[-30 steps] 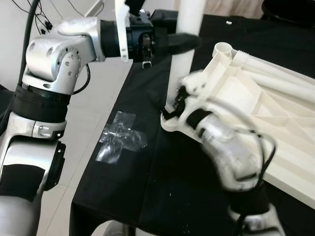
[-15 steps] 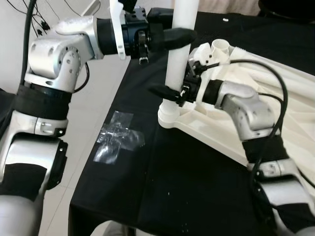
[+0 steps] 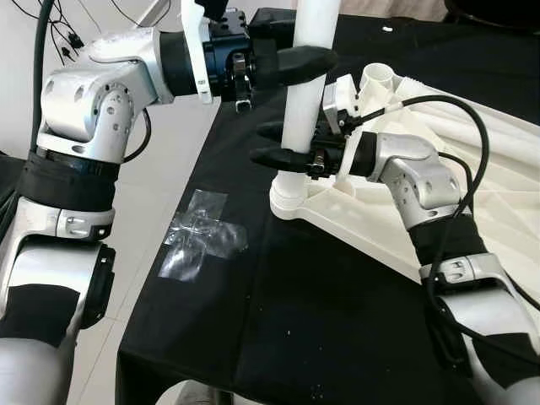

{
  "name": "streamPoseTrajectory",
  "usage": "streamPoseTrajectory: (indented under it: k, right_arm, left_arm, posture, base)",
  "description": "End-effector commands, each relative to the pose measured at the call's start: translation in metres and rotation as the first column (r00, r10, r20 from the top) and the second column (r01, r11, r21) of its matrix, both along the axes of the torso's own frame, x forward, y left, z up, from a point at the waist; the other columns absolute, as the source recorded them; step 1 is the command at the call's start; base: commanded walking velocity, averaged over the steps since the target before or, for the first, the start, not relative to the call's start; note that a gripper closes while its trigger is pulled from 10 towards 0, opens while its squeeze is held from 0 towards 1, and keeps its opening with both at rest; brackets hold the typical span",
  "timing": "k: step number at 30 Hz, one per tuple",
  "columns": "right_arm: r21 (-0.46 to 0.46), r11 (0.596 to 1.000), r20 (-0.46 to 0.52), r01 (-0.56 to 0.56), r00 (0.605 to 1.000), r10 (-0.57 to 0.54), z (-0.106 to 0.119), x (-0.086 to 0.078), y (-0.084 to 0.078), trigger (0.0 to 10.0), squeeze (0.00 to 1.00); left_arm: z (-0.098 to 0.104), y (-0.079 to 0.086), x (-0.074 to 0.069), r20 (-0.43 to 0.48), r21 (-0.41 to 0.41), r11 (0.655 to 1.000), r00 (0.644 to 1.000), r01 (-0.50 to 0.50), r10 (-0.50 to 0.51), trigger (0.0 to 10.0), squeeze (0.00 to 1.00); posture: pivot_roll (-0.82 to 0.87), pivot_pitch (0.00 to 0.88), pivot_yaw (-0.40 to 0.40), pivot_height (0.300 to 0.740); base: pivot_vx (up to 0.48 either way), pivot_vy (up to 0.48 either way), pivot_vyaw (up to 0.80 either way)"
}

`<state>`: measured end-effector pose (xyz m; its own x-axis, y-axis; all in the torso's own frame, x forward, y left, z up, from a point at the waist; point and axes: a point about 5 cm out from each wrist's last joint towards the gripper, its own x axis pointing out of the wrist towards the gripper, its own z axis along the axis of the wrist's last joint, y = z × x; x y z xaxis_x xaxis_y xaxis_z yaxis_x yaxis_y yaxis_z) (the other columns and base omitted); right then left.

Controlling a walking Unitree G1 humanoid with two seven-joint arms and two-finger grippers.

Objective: Building children table

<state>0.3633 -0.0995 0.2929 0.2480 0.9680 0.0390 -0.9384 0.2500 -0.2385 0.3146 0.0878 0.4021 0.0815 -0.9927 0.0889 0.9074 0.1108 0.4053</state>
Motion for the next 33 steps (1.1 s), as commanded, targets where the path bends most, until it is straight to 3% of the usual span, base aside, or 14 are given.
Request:
streamPoseTrajectory:
  k: [1,5,6,9,10,11,12,13,18,28,29,31,32,33]
  right_arm:
    - [-0.003,1.000,-0.048,-0.007,0.999,0.007,-0.008,0.001,0.017,0.0,0.00]
    - [0.007,0.997,-0.057,0.078,0.995,-0.078,-0.013,0.001,0.014,0.0,0.00]
    - [0.030,0.984,-0.074,0.175,0.982,-0.173,-0.021,-0.005,0.015,0.0,0.00]
    - [0.047,0.953,-0.084,0.299,0.952,-0.294,-0.029,-0.010,0.016,0.0,0.00]
    - [0.052,0.694,-0.146,0.718,0.693,-0.706,-0.064,-0.036,0.014,0.0,0.00]
    - [0.037,0.577,-0.165,0.816,0.575,-0.802,-0.077,-0.052,0.012,0.0,0.00]
    - [0.037,0.577,-0.165,0.816,0.575,-0.802,-0.077,-0.052,0.012,0.0,0.00]
    - [0.030,0.517,-0.179,0.855,0.514,-0.839,-0.083,-0.064,0.011,0.0,0.00]
    - [0.045,0.492,-0.205,0.869,0.490,-0.847,-0.086,-0.071,0.018,0.0,0.00]
    - [0.083,0.487,-0.209,0.869,0.493,-0.844,-0.073,-0.065,0.025,0.0,0.00]
    - [0.080,0.468,-0.215,0.880,0.474,-0.854,-0.071,-0.070,0.027,1.2,0.00]
    - [0.080,0.468,-0.215,0.880,0.474,-0.854,-0.071,-0.070,0.027,1.2,0.00]
    - [0.078,0.460,-0.219,0.884,0.466,-0.857,-0.069,-0.073,0.028,4.2,0.00]
    - [0.080,0.457,-0.223,0.886,0.463,-0.858,-0.068,-0.076,0.029,7.6,0.00]
  left_arm:
    - [-0.020,-0.025,-0.007,-0.050,0.105,0.984,0.989,0.146,-0.142,10.0,1.00]
    - [-0.020,-0.023,-0.002,-0.044,0.098,0.988,0.993,0.116,-0.112,10.0,1.00]
    - [-0.020,-0.022,-0.001,-0.042,0.093,0.990,0.994,0.107,-0.103,10.0,0.00]
    - [-0.016,-0.021,-0.003,-0.036,0.089,0.992,0.995,0.094,-0.091,10.0,0.00]
    - [-0.010,-0.022,-0.007,-0.030,0.081,0.993,0.996,0.087,-0.085,10.0,0.00]
    - [-0.008,-0.022,-0.008,-0.030,0.080,0.993,0.996,0.087,-0.085,10.0,0.00]
    - [-0.008,-0.022,-0.008,-0.030,0.080,0.993,0.996,0.087,-0.085,10.0,0.00]
    - [-0.007,-0.023,-0.009,-0.032,0.079,0.993,0.996,0.087,-0.085,10.0,0.00]
    - [-0.006,-0.022,-0.010,-0.034,0.080,0.993,0.996,0.089,-0.087,10.0,0.00]
    - [0.002,-0.023,-0.025,-0.015,0.078,0.992,0.995,0.095,-0.095,10.0,0.00]
    - [0.003,-0.025,-0.031,-0.022,0.076,0.991,0.994,0.109,-0.107,2.4,0.00]
    - [0.003,-0.025,-0.031,-0.022,0.076,0.991,0.994,0.109,-0.107,2.4,0.00]
    - [0.002,-0.027,-0.037,-0.025,0.078,0.990,0.993,0.120,-0.118,0.0,0.00]
    - [0.001,-0.028,-0.040,-0.029,0.079,0.989,0.992,0.128,-0.126,0.0,0.00]
  posture:
    - [0.06,0.269,0.026,0.740]
    - [0.06,0.272,0.017,0.740]
    - [0.05,0.276,0.006,0.740]
    - [0.05,0.278,0.001,0.740]
    - [0.05,0.284,-0.010,0.740]
    - [0.05,0.284,-0.010,0.740]
    - [0.05,0.284,-0.010,0.740]
    - [0.05,0.289,-0.008,0.740]
    - [0.04,0.286,-0.003,0.740]
    - [0.04,0.280,-0.010,0.740]
    - [0.04,0.280,-0.006,0.740]
    - [0.04,0.280,-0.006,0.740]
    - [0.04,0.280,-0.006,0.740]
    - [0.04,0.280,-0.005,0.740]
  base:
    - [0.000,0.000,0.00]
    - [0.000,0.000,0.00]
    - [0.000,0.000,0.00]
    - [0.000,0.000,0.00]
    - [0.000,0.000,0.00]
    - [0.000,0.000,0.00]
    - [0.000,0.000,0.00]
    - [0.000,0.000,0.00]
    - [0.000,0.000,0.00]
    - [0.000,0.000,0.00]
    - [0.000,0.000,0.00]
    - [0.000,0.000,0.00]
    - [0.000,0.000,0.00]
    - [0.000,0.000,0.00]
